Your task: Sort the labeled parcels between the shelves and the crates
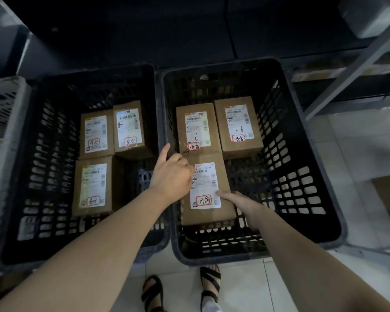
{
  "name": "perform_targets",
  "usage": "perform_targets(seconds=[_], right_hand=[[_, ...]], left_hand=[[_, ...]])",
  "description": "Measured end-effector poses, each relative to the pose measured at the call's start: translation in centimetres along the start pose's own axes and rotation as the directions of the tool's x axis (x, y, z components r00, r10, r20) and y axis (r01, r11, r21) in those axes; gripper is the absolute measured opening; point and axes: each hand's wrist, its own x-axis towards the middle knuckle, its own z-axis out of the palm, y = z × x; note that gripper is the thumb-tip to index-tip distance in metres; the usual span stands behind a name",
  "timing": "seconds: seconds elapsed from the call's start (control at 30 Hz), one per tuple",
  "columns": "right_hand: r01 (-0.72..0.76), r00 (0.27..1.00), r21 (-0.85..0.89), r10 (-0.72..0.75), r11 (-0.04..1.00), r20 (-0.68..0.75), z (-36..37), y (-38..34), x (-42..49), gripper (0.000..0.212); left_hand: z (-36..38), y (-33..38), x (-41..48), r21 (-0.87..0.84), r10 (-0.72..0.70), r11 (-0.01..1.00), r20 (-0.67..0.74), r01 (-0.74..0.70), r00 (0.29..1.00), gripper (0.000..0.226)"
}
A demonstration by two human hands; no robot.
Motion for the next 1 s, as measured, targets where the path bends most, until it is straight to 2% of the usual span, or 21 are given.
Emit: perform_targets(seconds=[0.1, 0.23, 0.33, 0.43, 0.57, 0.7, 0.73, 0.8, 0.83, 0.93, 1.0], right_hand=[[-0.023, 0.999, 0.1, 0.019, 0.995, 0.04, 0.1, 0.3, -0.5, 0.083], [0.001, 0.998, 0.213, -0.014, 0.977, 0.062, 0.2, 0.0, -1.4, 0.064], [0.091, 0.989, 0.345, -0.127, 0.934, 0.082, -0.1, -0.5, -3.1, 0.055], [0.212, 0.966, 0.388, -0.253, 0.897, 0.058, -0.5, -1.7, -5.0, 0.05], [0.386, 0.902, 0.378, -0.431, 0.842, 0.038, 0.3, -5.1, -7.8, 0.066], [0.483, 0.86, 0.386, -0.509, 0.786, -0.039, 2.3, -9.3, -11.0, 0.048], [0.487, 0.858, 0.382, -0.511, 0.786, -0.043, 3.2, -10.5, -11.6, 0.055], [0.488, 0.862, 0.37, -0.504, 0.79, -0.06, 6.2, -12.7, -12.7, 0.078], [0.485, 0.862, 0.366, -0.505, 0.794, -0.048, 8.3, -13.8, -13.2, 0.076], [0.441, 0.874, 0.345, -0.483, 0.829, 0.045, 17.1, -16.8, -14.0, 0.036], [0.416, 0.881, 0.301, -0.462, 0.858, 0.098, 24.0, -18.2, -13.7, 0.031]], left_hand=[[0.0, 0.8, -0.3, 0.048, 0.03, 0.998, 0.061, -0.033, 0.998, 0.029], [0.0, 1.2, -0.5, -0.006, 0.041, 0.999, 0.069, -0.041, 0.997, 0.035], [-0.6, 1.3, -0.9, -0.183, -0.019, 0.983, -0.009, 0.017, 1.0, 0.047], [-2.9, 1.1, -1.1, -0.374, -0.131, 0.925, -0.14, 0.07, 0.982, 0.057], [-7.0, -0.5, -2.1, -0.47, -0.176, 0.882, -0.29, 0.02, 0.941, 0.059], [-8.8, -5.3, -5.0, -0.556, -0.297, 0.828, -0.318, 0.076, 0.9, 0.055], [-8.7, -7.1, -6.0, -0.602, -0.334, 0.794, -0.309, 0.089, 0.891, 0.056], [-8.5, -10.7, -8.0, -0.759, -0.389, 0.647, -0.242, 0.076, 0.889, 0.06], [-8.3, -12.5, -9.0, -0.832, -0.397, 0.553, -0.221, 0.04, 0.891, 0.063], [-8.0, -18.0, -12.5, -0.963, -0.475, 0.251, -0.206, -0.093, 0.856, 0.074], [-6.9, -22.8, -15.1, -0.984, -0.579, 0.093, -0.176, -0.15, 0.796, 0.073]])
